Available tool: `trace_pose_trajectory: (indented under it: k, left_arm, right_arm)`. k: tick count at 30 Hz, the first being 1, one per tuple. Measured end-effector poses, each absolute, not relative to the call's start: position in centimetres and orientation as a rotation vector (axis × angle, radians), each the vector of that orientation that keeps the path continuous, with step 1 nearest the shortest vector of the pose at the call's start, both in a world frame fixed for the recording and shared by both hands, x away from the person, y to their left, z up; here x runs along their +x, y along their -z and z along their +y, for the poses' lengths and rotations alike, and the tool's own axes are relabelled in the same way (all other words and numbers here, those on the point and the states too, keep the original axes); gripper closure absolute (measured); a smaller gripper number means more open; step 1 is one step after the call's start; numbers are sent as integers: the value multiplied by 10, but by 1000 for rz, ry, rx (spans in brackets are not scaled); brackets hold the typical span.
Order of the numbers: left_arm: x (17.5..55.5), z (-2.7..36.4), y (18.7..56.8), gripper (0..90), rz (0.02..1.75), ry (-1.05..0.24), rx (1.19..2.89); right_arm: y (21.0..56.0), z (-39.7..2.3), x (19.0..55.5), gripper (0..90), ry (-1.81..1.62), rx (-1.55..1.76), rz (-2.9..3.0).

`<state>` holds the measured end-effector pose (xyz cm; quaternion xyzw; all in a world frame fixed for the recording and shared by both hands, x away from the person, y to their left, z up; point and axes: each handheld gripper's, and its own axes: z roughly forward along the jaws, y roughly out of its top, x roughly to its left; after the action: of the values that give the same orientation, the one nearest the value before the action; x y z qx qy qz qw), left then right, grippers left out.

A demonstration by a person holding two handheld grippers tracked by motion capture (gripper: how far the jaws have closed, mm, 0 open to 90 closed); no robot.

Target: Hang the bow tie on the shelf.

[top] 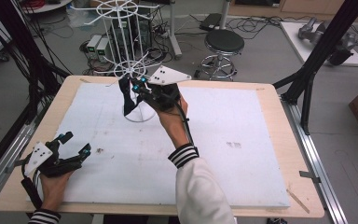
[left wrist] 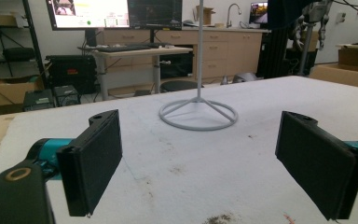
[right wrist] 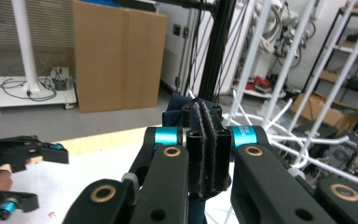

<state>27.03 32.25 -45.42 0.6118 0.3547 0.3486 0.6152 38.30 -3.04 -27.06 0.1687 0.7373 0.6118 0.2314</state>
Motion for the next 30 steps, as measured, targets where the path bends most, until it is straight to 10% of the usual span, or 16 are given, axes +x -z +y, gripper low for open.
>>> trace_pose_trajectory:
  k: [24,30]
  left_arm:
    - [271,323,454,150,817,-802,1412]
    - [271,322,454,150,821,-803,1414]
  right_arm:
    - [295,-37,418,876,-1638,610,2104]
    - [297,-38,419,731,-1588,636,2102]
